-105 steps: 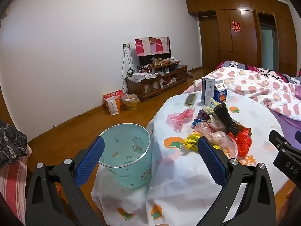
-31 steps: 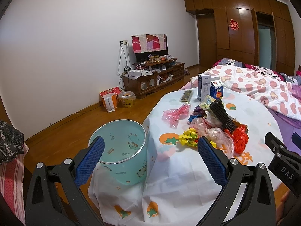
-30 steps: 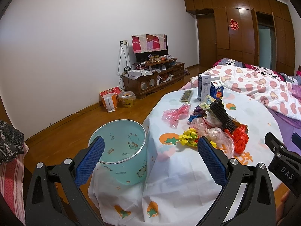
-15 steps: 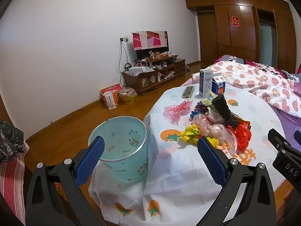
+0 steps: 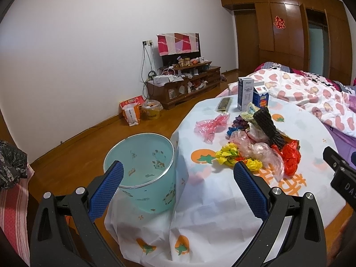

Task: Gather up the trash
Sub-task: 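Grasp the red plastic bag with the right tool while the left tool grasps yellow wrappers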

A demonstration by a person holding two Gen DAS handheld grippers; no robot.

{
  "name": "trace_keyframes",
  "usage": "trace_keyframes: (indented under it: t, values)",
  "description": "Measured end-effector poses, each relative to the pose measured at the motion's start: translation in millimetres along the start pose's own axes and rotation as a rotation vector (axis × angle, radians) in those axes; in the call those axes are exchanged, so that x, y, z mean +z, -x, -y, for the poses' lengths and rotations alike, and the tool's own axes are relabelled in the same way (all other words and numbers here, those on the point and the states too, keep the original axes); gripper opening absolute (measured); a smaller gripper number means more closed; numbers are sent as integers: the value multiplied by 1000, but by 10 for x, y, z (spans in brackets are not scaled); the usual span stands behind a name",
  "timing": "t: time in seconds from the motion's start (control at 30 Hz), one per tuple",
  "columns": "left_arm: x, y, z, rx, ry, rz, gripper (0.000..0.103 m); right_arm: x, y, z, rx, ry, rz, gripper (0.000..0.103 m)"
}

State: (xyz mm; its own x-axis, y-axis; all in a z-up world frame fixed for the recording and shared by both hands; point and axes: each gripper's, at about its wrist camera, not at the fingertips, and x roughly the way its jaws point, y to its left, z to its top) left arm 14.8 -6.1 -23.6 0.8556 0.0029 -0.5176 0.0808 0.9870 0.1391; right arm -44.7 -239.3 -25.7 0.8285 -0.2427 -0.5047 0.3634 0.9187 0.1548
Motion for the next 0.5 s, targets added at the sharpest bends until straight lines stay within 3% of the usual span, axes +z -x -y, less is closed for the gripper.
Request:
trace_keyframes:
  t: [0.2,0.5]
  values:
    - [-65,-164,21,10,3,-33,97,13,-138,192,-31,-10,-35,98]
    - [-343,-749,54,-49,23,-181,97,-28,-550,494,-48,-13,-119,96]
